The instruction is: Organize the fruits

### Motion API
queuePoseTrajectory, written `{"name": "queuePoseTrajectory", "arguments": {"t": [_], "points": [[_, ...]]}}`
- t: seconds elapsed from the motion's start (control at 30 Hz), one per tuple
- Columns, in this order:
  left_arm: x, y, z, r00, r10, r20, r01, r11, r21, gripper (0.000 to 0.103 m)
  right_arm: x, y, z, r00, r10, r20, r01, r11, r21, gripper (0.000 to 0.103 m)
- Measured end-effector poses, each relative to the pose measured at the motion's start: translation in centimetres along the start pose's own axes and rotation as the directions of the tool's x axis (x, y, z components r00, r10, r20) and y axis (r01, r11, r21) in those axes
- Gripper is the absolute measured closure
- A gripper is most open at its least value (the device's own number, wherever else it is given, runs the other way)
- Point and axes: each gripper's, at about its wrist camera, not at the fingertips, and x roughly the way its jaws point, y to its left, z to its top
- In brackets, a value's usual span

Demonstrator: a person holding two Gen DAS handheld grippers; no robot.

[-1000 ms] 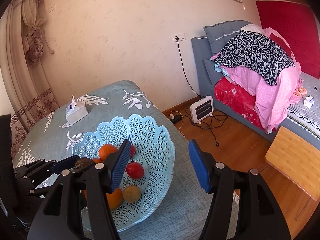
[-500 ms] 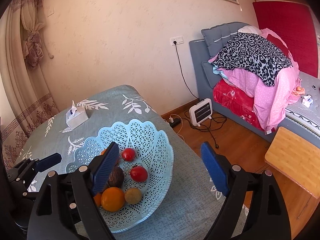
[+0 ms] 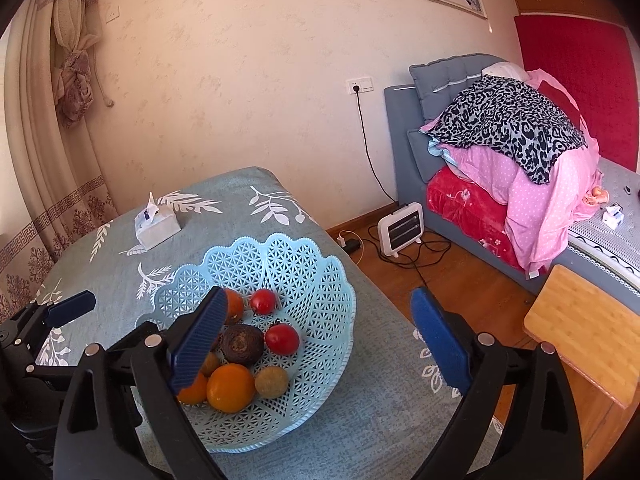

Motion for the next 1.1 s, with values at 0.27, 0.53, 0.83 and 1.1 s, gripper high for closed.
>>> {"name": "queuePoseTrajectory", "arguments": {"t": [0.27,0.53,0.83,1.1], "points": [[-1.1,1.1,-0.5,0.999,0.046,0.011,-0.046,0.999,-0.014,0.013,-0.3,0.7,-0.8,1.0,-0.004,-0.01,0.004,0.999,-0.035,0.009],[-2.2,1.9,-1.2,0.997,0.08,0.013,-0.079,0.997,-0.025,0.009,-0.6,2.7,-1.9,1.0,0.006,-0.022,-0.009,0.993,-0.121,0.008],[-2.8,2.6,-1.7,0.994,0.107,0.014,-0.106,0.994,-0.025,0.008,-0.8,4.1,-3.0,0.999,0.017,-0.046,-0.025,0.984,-0.176,0.008],[-2.8,2.3,-1.8,0.989,0.144,0.019,-0.144,0.99,0.005,0.005,-0.9,4.5,-3.3,0.998,0.026,-0.052,-0.035,0.981,-0.188,0.008]]}}
